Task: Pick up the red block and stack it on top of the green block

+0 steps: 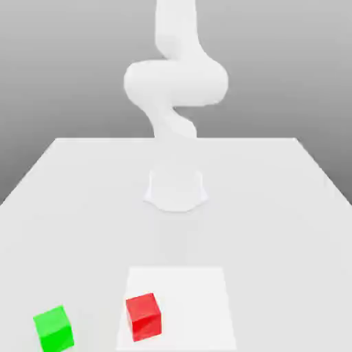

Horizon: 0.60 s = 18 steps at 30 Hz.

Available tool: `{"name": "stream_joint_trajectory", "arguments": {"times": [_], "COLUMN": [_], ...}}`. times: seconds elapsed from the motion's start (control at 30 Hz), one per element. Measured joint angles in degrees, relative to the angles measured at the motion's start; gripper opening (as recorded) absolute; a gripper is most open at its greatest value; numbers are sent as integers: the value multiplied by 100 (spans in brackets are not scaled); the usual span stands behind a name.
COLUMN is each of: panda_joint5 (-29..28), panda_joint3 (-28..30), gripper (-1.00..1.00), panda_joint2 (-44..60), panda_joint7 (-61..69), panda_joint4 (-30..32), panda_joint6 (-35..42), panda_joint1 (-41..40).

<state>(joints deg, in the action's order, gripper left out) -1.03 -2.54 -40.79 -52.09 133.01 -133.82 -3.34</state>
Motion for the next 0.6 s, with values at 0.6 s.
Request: {"name": "stream_joint_trajectory", "arguments": {"times": [0.6], "panda_joint5": [-881], "panda_joint3": [-942], "gripper": [0], "panda_joint2": [3658], "panda_joint7": [-4608], "panda_joint4": [882], "panda_joint6": [-1462], "panda_joint1": [-1537]}}
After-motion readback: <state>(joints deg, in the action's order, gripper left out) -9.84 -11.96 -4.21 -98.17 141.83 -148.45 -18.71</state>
